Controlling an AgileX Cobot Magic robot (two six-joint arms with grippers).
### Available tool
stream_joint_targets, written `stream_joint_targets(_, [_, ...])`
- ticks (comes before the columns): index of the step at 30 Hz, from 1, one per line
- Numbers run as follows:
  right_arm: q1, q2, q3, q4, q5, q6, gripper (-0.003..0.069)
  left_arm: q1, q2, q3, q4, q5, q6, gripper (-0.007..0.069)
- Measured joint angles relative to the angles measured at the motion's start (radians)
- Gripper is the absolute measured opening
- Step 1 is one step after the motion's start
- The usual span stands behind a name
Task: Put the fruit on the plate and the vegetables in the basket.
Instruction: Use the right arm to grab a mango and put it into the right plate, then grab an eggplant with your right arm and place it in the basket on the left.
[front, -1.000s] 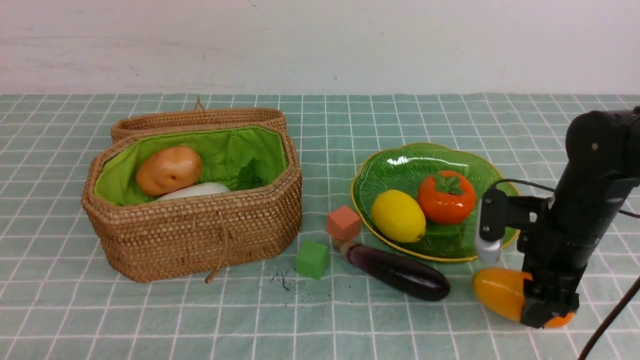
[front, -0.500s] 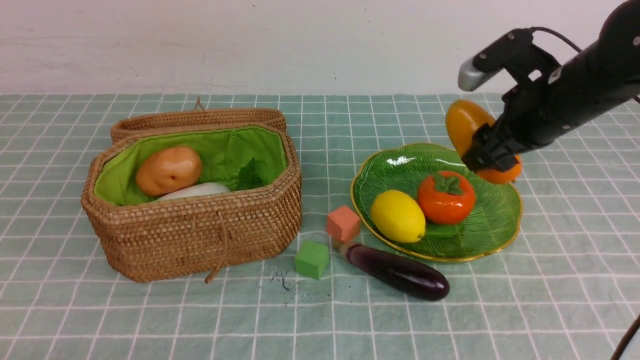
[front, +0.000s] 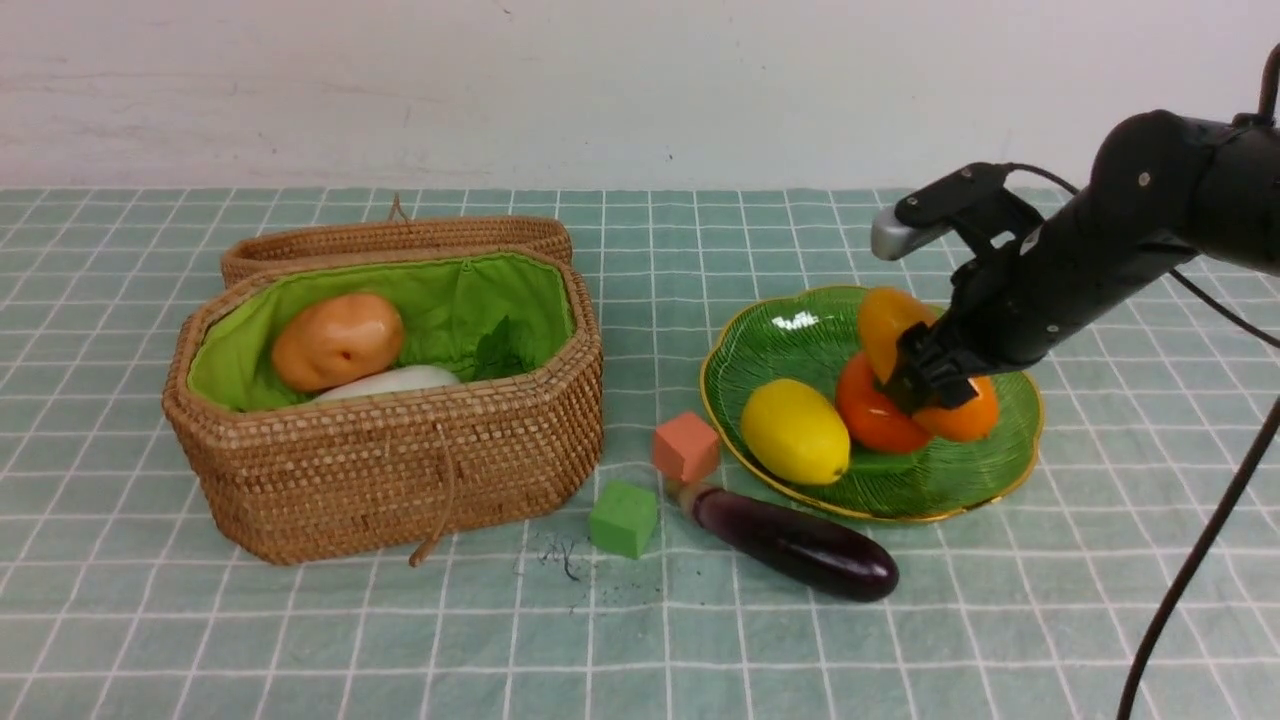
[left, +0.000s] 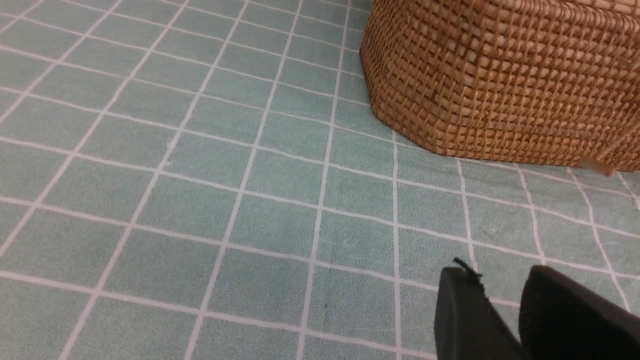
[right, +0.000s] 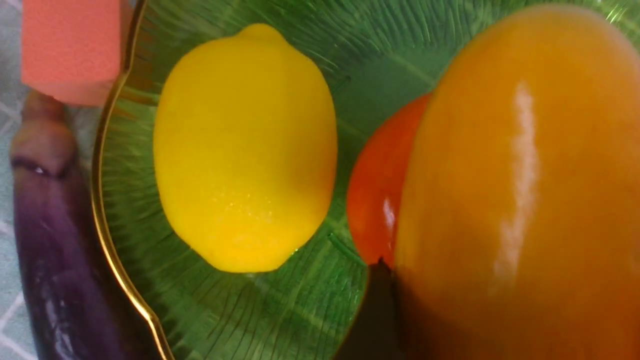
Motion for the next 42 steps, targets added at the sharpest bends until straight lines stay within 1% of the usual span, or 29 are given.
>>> stream_joint_targets(1, [0.000,0.002,0.000,0.002,0.001,0.000,0.0632,0.000,0.000,0.000,0.000,0.000,0.000,0.0173])
stream_joint_targets(2, [0.000,0.002,0.000,0.002,0.001,0.000,0.0638,0.000,0.000,0.000,0.000,0.000,0.000,0.0173])
stream_joint_targets(3, [0.000,0.002,0.000,0.004,0.005,0.000,0.0666,0.000,0.000,0.000,0.000,0.000,0.000,0.0173])
stream_joint_targets(6, [0.000,-0.012,0.000,0.012,0.012,0.000,0.0678,0.000,0.000,0.000,0.000,0.000,0.000,0.0173])
stream_joint_targets(9, [0.000,-0.054,0.000,0.032,0.016,0.000,0.0662,0.000,0.000,0.000,0.000,0.000,0.000,0.0173])
stream_joint_targets(16, [0.000,-0.193,0.000,0.077,0.035,-0.014,0.0575,0.000,0.000,0.000,0.000,0.000,0.000,0.0181])
stream_joint_targets(18, [0.000,-0.216,0.000,0.106,0.055,-0.026,0.0569,0.000,0.000,0.000,0.000,0.000,0.000,0.0183])
stream_joint_targets(20, [0.007,-0.237,0.000,0.170,0.113,-0.082,0.0563,0.000,0.000,0.000,0.000,0.000,0.000,0.0184])
stream_joint_targets(21, [0.009,-0.237,0.000,0.179,0.124,-0.087,0.0563,0.000,0.000,0.000,0.000,0.000,0.000,0.0184])
stream_joint_targets(23, [0.045,-0.232,0.013,0.216,0.193,-0.174,0.0562,0.000,0.000,0.000,0.000,0.000,0.000,0.0186])
stream_joint_targets(24, [0.066,-0.230,0.023,0.223,0.212,-0.202,0.0562,0.000,0.000,0.000,0.000,0.000,0.000,0.0186])
stream_joint_targets(25, [0.070,-0.229,0.023,0.223,0.212,-0.202,0.0562,0.000,0.000,0.000,0.000,0.000,0.000,0.0186])
stream_joint_targets(26, [0.105,-0.221,0.048,0.228,0.229,-0.239,0.0566,0.000,0.000,0.000,0.000,0.000,0.000,0.0186])
stream_joint_targets(29, [0.157,-0.191,0.086,0.216,0.232,-0.282,0.0573,0.000,0.000,0.000,0.000,0.000,0.000,0.0190])
stream_joint_targets(30, [0.157,-0.191,0.086,0.216,0.232,-0.282,0.0573,0.000,0.000,0.000,0.000,0.000,0.000,0.0190])
stream_joint_targets(33, [0.193,-0.134,0.100,0.156,0.230,-0.299,0.0576,0.000,0.000,0.000,0.000,0.000,0.000,0.0197])
stream_joint_targets(36, [0.199,-0.110,0.101,0.127,0.222,-0.320,0.0576,0.000,0.000,0.000,0.000,0.000,0.000,0.0201])
stream_joint_targets(40, [0.201,-0.090,0.102,0.118,0.199,-0.363,0.0576,0.000,0.000,0.000,0.000,0.000,0.000,0.0204])
stream_joint_targets(42, [0.204,-0.067,0.102,0.110,0.189,-0.410,0.0576,0.000,0.000,0.000,0.000,0.000,0.000,0.0204])
